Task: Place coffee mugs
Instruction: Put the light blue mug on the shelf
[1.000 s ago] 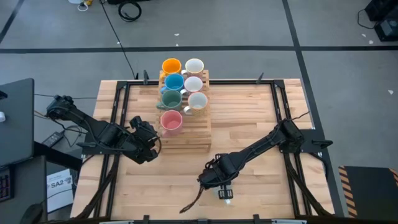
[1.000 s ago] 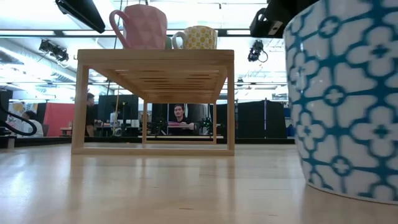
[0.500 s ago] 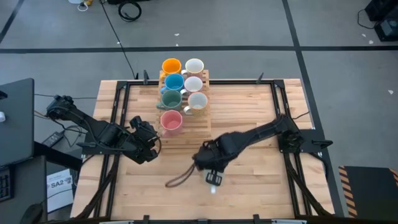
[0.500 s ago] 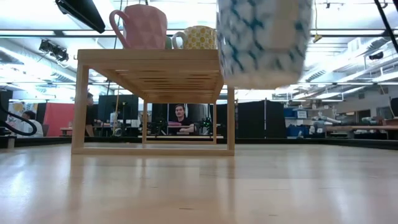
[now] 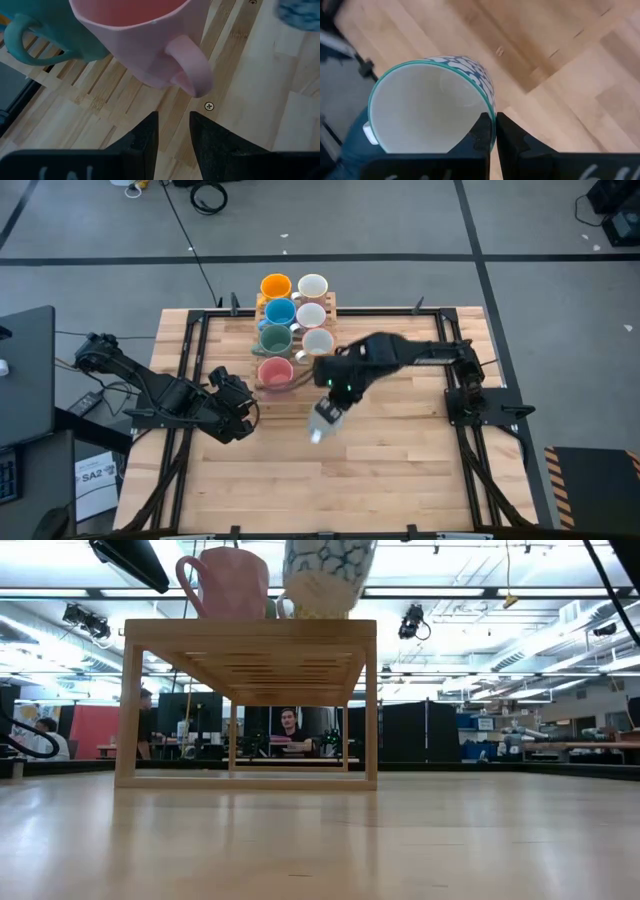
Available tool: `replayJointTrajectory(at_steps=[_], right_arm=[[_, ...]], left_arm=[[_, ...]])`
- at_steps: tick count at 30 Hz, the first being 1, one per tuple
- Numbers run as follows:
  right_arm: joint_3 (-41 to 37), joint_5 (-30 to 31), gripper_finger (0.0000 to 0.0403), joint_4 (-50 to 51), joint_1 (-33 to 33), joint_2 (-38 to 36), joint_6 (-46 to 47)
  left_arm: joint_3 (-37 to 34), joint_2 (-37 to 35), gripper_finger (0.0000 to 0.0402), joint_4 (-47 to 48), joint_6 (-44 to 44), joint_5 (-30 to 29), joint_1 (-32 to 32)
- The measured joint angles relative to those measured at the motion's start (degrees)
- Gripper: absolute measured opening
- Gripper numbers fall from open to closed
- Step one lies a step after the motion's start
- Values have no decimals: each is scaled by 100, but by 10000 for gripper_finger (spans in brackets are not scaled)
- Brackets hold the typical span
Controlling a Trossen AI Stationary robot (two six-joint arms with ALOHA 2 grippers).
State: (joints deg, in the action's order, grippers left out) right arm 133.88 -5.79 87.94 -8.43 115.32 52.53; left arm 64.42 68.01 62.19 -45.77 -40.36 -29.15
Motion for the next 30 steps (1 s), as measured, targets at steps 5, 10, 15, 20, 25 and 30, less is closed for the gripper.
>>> replayJointTrajectory(at_steps=[5, 10, 15, 20, 25, 30], right_arm=[[0, 15, 16, -38, 403, -185, 79], [2, 19, 16, -24, 756, -221, 154], [2, 16, 16, 16, 1022, -229, 196], [2, 20, 16, 31, 1230, -228, 287], [2, 15, 19, 36, 1348, -223, 287], [2, 22, 19, 41, 1401, -217, 287]], left_arm=[[0, 0, 117, 0, 1, -2, -2], [0, 0, 117, 0, 1, -1, -2], [0, 0, 117, 0, 1, -2, -2], [0, 0, 117, 0, 1, -2, -2], [0, 0, 117, 0, 1, -1, -1], [0, 0, 117, 0, 1, -2, -2]])
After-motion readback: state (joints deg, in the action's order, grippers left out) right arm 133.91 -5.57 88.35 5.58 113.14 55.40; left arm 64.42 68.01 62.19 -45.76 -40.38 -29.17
